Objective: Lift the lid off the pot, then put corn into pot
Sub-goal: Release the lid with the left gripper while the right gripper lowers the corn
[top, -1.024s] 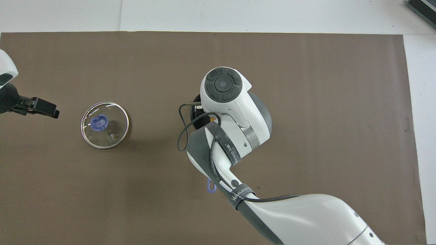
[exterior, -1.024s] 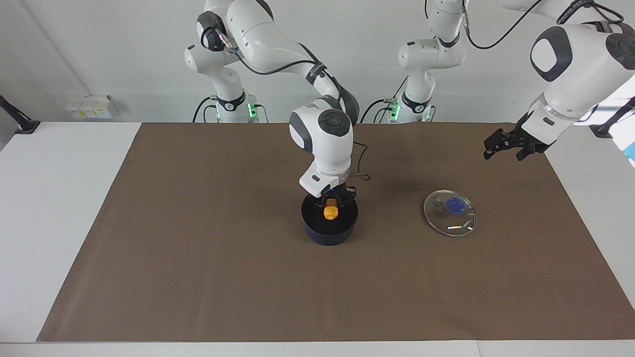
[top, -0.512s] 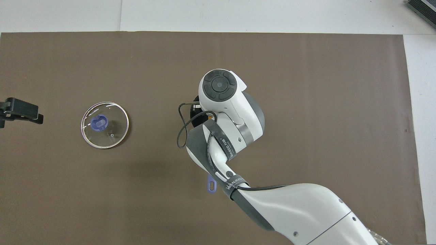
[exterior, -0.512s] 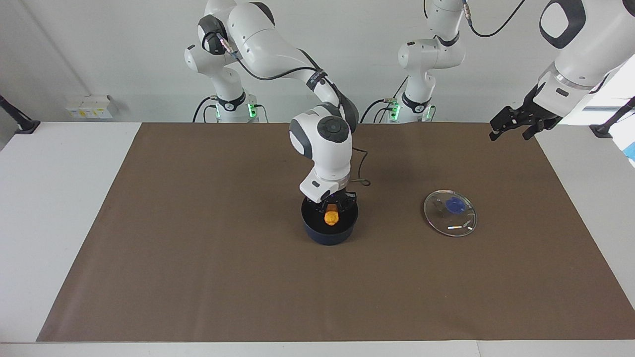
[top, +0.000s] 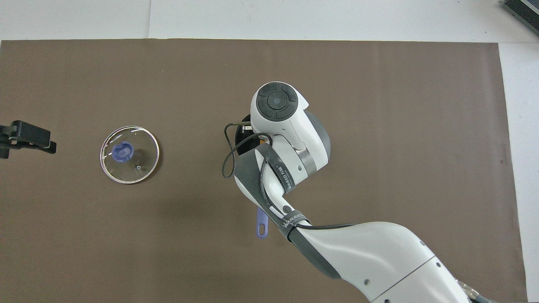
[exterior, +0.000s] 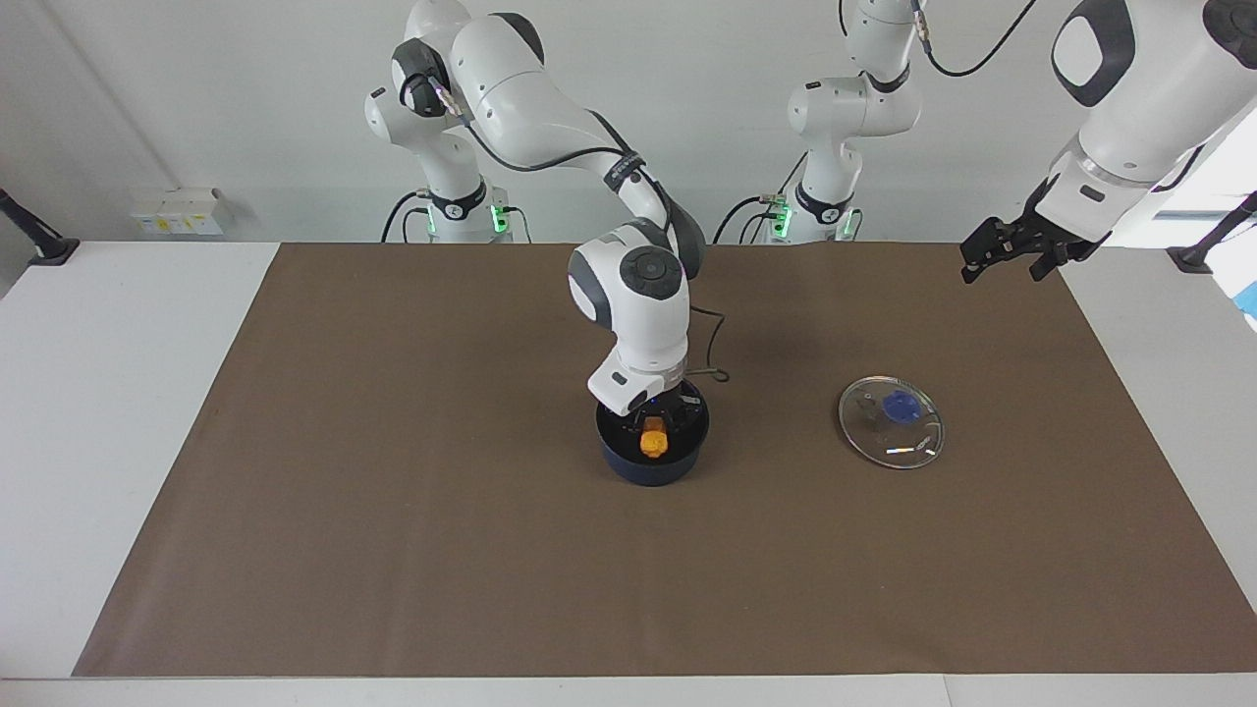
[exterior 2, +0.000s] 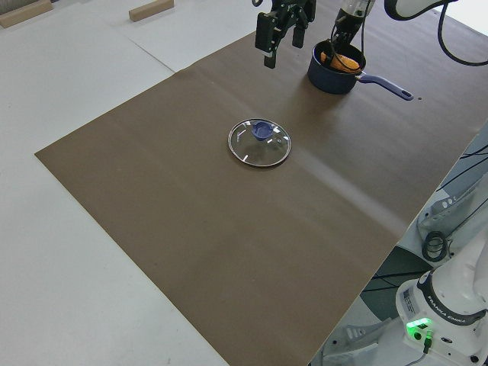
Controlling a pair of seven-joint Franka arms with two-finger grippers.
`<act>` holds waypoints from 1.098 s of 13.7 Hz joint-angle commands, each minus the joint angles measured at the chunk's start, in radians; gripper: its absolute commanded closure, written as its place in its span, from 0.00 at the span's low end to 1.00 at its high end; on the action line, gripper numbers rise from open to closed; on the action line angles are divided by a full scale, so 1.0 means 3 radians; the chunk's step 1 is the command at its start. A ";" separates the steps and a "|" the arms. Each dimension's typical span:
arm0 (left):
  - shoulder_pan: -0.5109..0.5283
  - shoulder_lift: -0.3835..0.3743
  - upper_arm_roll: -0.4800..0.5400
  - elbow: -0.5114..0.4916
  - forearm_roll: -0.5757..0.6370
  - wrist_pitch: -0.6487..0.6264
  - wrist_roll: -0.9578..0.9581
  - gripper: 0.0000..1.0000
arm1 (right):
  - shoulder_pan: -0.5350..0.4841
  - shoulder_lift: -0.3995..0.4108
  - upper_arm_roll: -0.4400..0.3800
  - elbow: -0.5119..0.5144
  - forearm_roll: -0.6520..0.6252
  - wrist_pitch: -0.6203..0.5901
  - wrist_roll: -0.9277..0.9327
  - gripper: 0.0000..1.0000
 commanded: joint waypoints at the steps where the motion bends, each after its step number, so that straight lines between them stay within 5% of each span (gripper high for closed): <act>1: -0.0056 -0.0008 0.0030 0.0103 0.0089 -0.0059 0.0149 0.00 | -0.0040 0.0049 0.0049 0.0064 0.0041 0.0030 0.0007 0.81; 3: -0.0051 -0.0023 0.0030 0.0098 0.0049 0.0002 0.0149 0.00 | -0.0061 0.0044 0.0049 0.0053 0.0015 0.0030 -0.0003 0.07; 4: -0.0056 -0.0049 0.0030 0.0078 0.0043 0.0012 0.0149 0.00 | -0.0061 0.0033 0.0049 0.0053 0.0005 0.0035 0.0002 0.00; 8: -0.0021 -0.0054 0.0030 0.0078 0.0038 0.0007 0.0129 0.00 | -0.0051 -0.0028 0.0044 0.0053 -0.0015 0.0030 0.0007 0.00; 15: -0.0056 -0.0059 0.0030 0.0068 0.0043 0.0130 0.0266 0.00 | -0.0331 -0.0656 -0.0074 -0.0110 -0.0051 -0.0159 -0.0313 0.00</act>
